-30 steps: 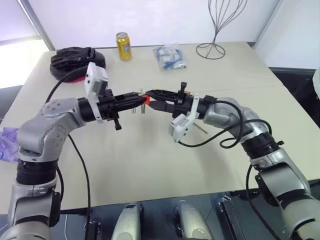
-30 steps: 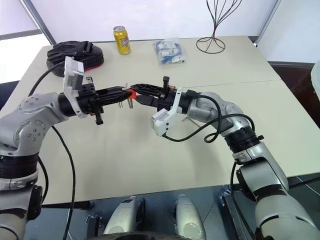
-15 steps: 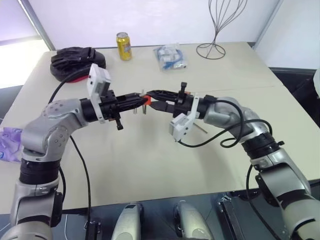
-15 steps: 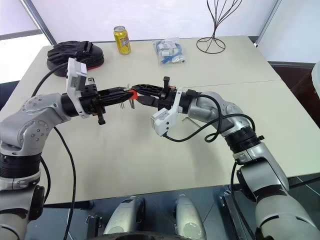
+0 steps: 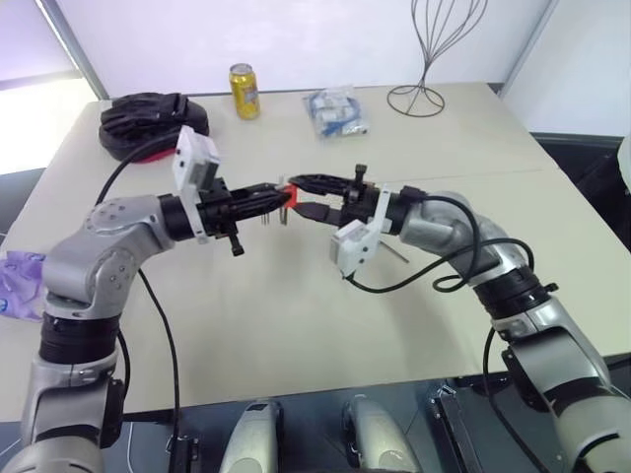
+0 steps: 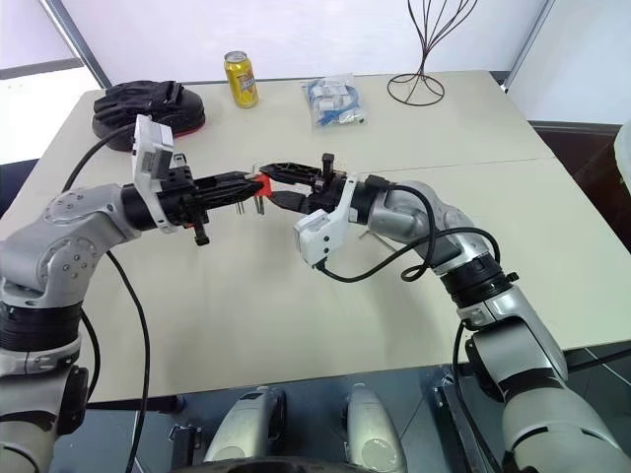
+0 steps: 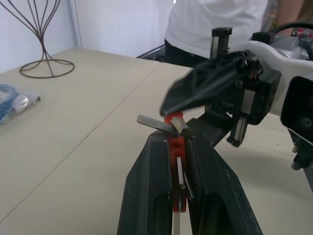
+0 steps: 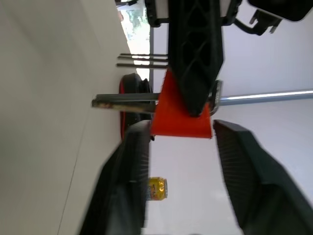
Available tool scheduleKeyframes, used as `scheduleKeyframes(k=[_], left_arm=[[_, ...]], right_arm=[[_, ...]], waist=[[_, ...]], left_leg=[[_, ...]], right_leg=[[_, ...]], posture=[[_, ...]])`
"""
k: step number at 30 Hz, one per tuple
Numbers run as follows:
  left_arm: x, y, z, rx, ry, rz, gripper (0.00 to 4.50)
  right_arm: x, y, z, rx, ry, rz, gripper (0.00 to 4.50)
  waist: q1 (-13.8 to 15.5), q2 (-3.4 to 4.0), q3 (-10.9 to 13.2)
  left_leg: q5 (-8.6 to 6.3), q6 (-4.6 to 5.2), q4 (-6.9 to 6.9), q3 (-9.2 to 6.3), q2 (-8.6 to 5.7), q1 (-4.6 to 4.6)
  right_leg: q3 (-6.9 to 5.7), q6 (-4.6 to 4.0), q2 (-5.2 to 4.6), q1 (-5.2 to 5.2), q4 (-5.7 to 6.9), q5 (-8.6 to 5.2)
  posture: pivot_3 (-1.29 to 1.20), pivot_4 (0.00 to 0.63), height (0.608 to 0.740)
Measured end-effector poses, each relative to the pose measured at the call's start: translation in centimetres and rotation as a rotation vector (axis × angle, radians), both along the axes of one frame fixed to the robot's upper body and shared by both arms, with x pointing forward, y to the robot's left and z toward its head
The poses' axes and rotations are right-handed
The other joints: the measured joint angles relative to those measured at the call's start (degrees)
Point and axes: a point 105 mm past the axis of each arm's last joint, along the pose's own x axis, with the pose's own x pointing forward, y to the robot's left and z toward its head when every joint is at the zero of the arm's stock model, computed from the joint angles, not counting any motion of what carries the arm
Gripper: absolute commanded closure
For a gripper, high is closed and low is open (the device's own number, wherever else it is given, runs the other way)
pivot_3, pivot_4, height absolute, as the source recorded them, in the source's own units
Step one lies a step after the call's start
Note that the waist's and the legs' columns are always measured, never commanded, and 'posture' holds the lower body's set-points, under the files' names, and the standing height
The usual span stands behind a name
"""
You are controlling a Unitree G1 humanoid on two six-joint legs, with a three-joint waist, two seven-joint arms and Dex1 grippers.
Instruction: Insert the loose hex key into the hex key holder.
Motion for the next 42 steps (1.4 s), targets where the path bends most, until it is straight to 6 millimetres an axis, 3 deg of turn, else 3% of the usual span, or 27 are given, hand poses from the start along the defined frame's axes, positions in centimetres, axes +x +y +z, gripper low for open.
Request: scheduleKeyframes(k=[2, 8, 12, 16, 19, 23, 27, 31, 38, 42], left_arm=[[0.0, -0.2, -0.2, 0.006, 0.005, -0.007, 4.50], [0.0, -0.2, -0.2, 0.013, -0.002, -0.002, 4.50], [0.1, -0.1, -0.2, 0.018, -0.018, 0.008, 4.50], [0.2, 0.1, 0.3, 0.023, -0.067, 0.042, 4.50], [0.3, 0.2, 0.8, 0.007, -0.097, 0.067, 4.50], [0.4, 0.0, 1.1, -0.033, -0.107, 0.092, 4.50], [0.4, -0.2, 0.5, -0.060, -0.087, 0.106, 4.50], [0.7, -0.4, 0.6, -0.096, -0.082, 0.124, 4.50], [1.2, -0.3, 0.3, -0.150, -0.048, 0.146, 4.50], [1.3, -0.1, 0.1, -0.154, -0.041, 0.162, 4.50]], right_arm=[[0.0, 0.0, 0.2, 0.007, 0.000, 0.000, 0.04], [0.2, -0.4, -0.2, -0.021, 0.011, -0.020, 0.04], [2.0, -3.2, -1.1, -0.074, 0.108, -0.157, 0.04], [6.0, -9.1, -1.7, 0.066, 0.543, -0.485, 0.04], [6.7, -11.7, -3.2, 0.140, 0.878, -0.633, 0.04], [5.3, -12.1, -5.1, 0.157, 1.192, -0.680, 0.04], [4.1, -12.2, -5.5, 0.141, 1.297, -0.704, 0.04], [3.3, -12.7, -8.4, 0.057, 1.345, -0.783, 0.04], [4.5, -13.6, -11.2, 0.097, 1.408, -0.886, 0.04], [5.6, -13.7, -11.1, 0.139, 1.440, -0.905, 0.04]], waist=[[0.0, 0.00, 0.0], [0.0, 0.00, 0.0], [0.3, 0.00, 0.0], [0.3, 0.00, 0.0], [0.3, 0.00, 0.0], [0.2, 0.02, 0.0], [0.2, 0.02, 0.0], [0.4, 0.01, 0.0], [0.3, 0.01, 0.0], [0.1, 0.00, 0.0]], left_leg=[[0.00, 0.00, 0.00, 0.00, 0.00, 0.00], [0.00, 0.00, 0.00, 0.00, 0.00, 0.00], [0.00, 0.00, 0.03, 0.00, -0.02, 0.00], [0.00, 0.01, 0.05, -0.03, 0.01, 0.01], [0.00, 0.02, 0.02, -0.05, 0.02, 0.01], [-0.01, 0.03, 0.00, -0.06, 0.01, 0.01], [-0.01, 0.03, 0.02, -0.07, 0.00, 0.00], [-0.01, 0.02, 0.05, -0.03, -0.04, 0.00], [-0.01, 0.02, 0.03, -0.04, -0.05, 0.00], [-0.01, 0.02, 0.04, -0.06, -0.04, 0.02]], right_leg=[[0.00, 0.00, 0.00, 0.00, 0.00, 0.00], [0.00, 0.00, -0.01, 0.00, 0.00, 0.00], [-0.01, 0.00, -0.03, 0.04, -0.01, 0.00], [-0.02, 0.00, -0.03, 0.08, -0.01, 0.00], [-0.04, 0.00, -0.02, 0.07, -0.01, 0.00], [-0.05, 0.00, -0.01, 0.05, -0.01, 0.00], [-0.06, 0.00, -0.01, 0.05, -0.02, 0.00], [-0.05, 0.01, -0.03, 0.07, -0.04, 0.00], [-0.05, 0.01, -0.01, 0.05, -0.04, 0.00], [-0.06, 0.01, 0.01, 0.08, -0.03, 0.00]], posture=[[0.00, 0.150, 0.740], [0.00, 0.150, 0.740], [0.00, 0.150, 0.740], [0.00, 0.150, 0.740], [0.00, 0.150, 0.740], [0.00, 0.150, 0.740], [0.00, 0.150, 0.740], [0.00, 0.150, 0.740], [0.00, 0.150, 0.740], [0.00, 0.150, 0.740]])
